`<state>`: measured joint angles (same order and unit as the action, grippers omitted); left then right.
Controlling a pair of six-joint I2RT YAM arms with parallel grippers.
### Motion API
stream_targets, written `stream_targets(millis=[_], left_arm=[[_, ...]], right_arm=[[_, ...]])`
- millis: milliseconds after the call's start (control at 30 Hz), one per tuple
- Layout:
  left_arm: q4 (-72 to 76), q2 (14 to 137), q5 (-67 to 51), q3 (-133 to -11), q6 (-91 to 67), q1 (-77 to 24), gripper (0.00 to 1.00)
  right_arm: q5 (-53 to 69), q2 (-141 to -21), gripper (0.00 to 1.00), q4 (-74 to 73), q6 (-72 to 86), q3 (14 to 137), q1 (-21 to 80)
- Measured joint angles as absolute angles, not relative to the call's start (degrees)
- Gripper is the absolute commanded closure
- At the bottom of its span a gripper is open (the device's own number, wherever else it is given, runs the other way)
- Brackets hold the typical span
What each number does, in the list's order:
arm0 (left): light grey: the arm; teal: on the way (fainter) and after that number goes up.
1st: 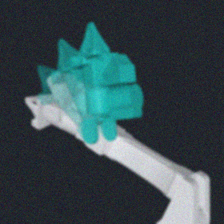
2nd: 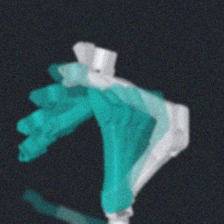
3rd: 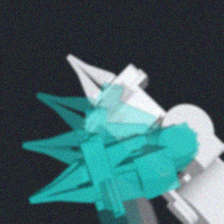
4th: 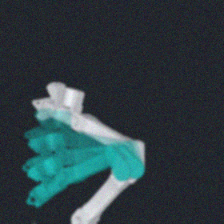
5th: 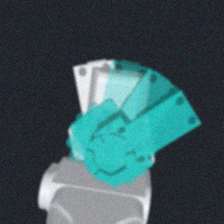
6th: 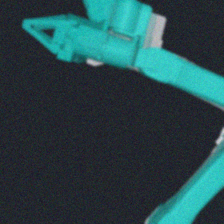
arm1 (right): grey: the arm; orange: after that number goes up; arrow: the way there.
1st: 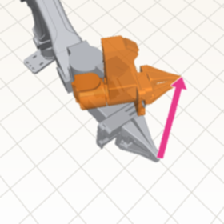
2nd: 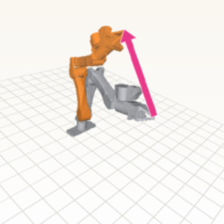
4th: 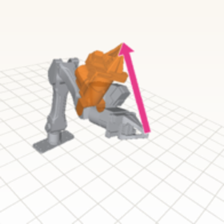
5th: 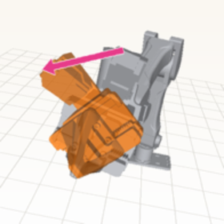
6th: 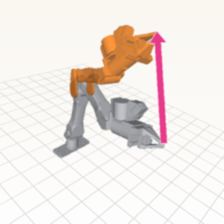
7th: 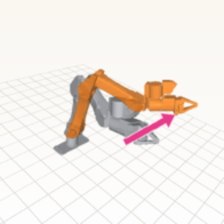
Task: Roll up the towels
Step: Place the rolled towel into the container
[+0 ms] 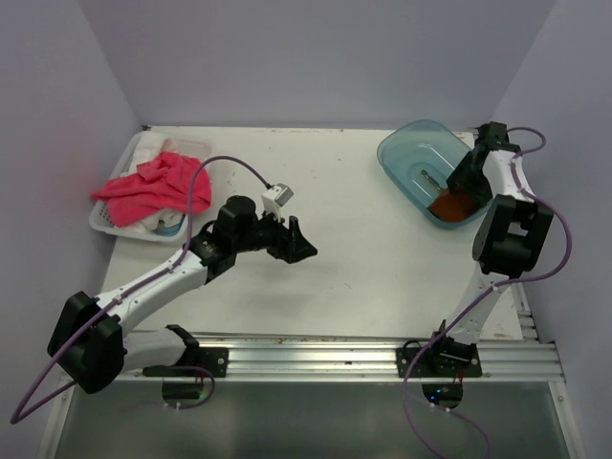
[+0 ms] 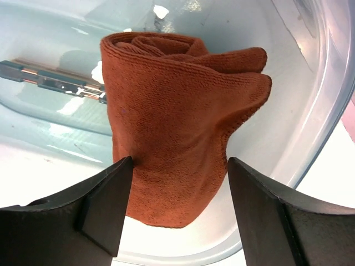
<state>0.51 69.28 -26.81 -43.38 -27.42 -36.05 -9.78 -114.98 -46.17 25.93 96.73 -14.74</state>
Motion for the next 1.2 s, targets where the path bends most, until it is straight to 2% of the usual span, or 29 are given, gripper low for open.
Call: stream_targets(millis=[167, 333, 400, 433, 467, 567, 600, 867, 1200], left_arm=[[0.49, 68.55, -26.81, -43.22, -27.38, -36.05, 0.26], [0.51, 67.77, -26.79, -43.13, -27.4, -36.05, 0.26], [0.75, 67.64, -26.79, -42.94, -27.4, -36.05, 0.26], [0.75, 67.64, -26.79, -42.83, -27.42, -36.05, 0.26], [0.78, 67.64, -26.79, -42.72, -27.44, -36.05, 0.26], [0.95, 67.64, -26.79, -42.59, -27.44, -36.05, 0.26], [1.04, 67.64, -26.79, -42.59, -27.46, -36.05, 0.26], [1.17, 67.2, -26.61, -42.59, -27.51, -36.05, 0.26], [1.98, 69.89, -26.89, -43.81, -27.55, -36.05, 0.26]], right_arm=[[-10.55, -113.99, 0.26, -46.63, 26.52, 96.05, -14.74], [-11.46, -108.05, 0.25, -46.35, 27.27, 94.39, -14.11], [-12.43, -105.47, 0.28, -45.54, 27.51, 94.39, -12.97], [-12.58, -104.75, 0.31, -45.25, 27.57, 94.45, -12.38], [-12.62, -104.14, 0.4, -45.08, 27.66, 94.76, -11.46], [-12.38, -105.38, 0.57, -44.99, 28.01, 97.49, -8.95], [-12.16, -106.65, 0.58, -44.99, 28.12, 98.85, -8.32], [-10.83, -120.01, 0.59, -45.45, 28.47, 102.67, -8.21], [-10.81, -120.44, 0.59, -45.67, 27.51, 100.49, -11.62]])
